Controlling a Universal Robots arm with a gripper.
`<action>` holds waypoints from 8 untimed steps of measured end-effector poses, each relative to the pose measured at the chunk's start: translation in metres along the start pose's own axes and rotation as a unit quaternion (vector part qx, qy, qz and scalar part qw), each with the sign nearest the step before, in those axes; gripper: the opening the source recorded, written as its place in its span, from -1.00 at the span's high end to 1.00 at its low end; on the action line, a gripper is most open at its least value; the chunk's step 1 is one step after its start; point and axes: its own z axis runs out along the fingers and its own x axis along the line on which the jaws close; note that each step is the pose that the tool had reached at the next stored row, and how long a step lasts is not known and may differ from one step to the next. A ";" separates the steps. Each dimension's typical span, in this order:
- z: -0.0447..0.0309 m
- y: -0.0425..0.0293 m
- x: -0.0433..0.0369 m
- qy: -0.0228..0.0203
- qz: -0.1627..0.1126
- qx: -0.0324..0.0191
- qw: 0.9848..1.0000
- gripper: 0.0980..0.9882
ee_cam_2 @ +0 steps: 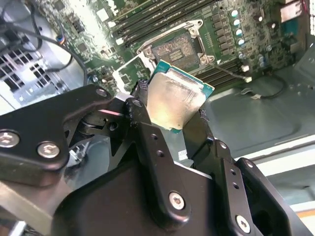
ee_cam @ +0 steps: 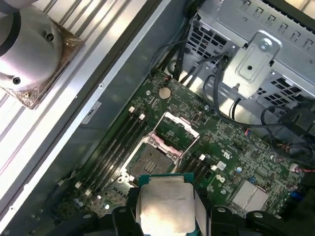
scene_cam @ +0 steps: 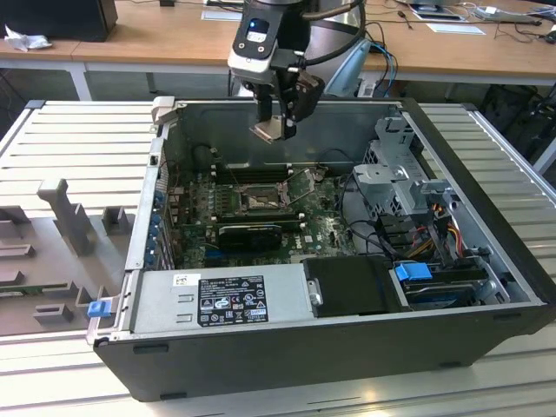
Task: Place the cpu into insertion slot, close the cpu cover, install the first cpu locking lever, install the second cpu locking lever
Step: 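Place the cpu into insertion slot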
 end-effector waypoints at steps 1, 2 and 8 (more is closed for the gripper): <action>0.0005 0.0000 0.0000 -0.001 0.014 0.000 1.000 0.03; 0.0007 -0.0001 0.0000 -0.002 0.025 0.000 1.000 0.03; 0.0040 -0.0004 -0.0001 -0.005 0.051 -0.001 0.999 0.03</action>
